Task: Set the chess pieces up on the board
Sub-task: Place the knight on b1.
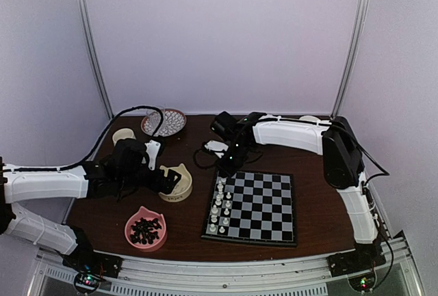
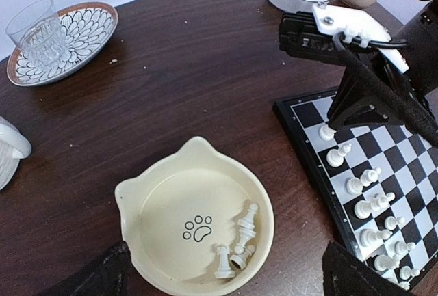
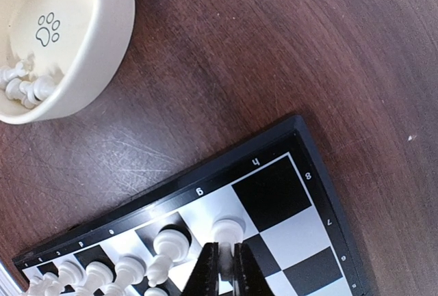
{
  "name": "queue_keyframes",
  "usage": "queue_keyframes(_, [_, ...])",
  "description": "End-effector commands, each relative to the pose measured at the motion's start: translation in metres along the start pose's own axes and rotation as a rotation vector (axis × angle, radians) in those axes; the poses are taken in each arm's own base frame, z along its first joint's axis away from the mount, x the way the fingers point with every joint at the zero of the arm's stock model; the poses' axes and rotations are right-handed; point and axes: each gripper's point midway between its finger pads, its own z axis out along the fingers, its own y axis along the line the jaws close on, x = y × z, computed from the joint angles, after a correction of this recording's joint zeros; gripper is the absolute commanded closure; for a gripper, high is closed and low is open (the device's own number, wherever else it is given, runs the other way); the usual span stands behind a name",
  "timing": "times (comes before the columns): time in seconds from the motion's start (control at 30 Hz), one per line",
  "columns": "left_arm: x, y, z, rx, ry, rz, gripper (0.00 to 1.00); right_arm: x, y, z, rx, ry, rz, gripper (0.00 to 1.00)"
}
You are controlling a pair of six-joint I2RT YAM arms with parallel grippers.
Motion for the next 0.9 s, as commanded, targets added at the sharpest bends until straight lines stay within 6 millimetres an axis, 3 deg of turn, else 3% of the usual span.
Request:
queue_keyframes(0.0, [-0.0159, -0.0035, 0.0001, 0.015, -0.035, -0.02, 0.02, -0.0114, 0.0034, -0.0049, -0.002, -0.035, -0.001, 0.92])
queue_keyframes(0.7, [-0.0149, -0.005, 0.0019, 0.02, -0.025, -0.015, 0.02, -0.0148, 0.0066, -0.0018, -0.014, -0.048, 0.003, 0.92])
queue_keyframes(0.87, [-0.0152, -0.0056, 0.0016, 0.023, -0.024, -0.015, 0.02, -0.017, 0.0054, -0.0033, -0.003, -0.056, 0.007, 0.78])
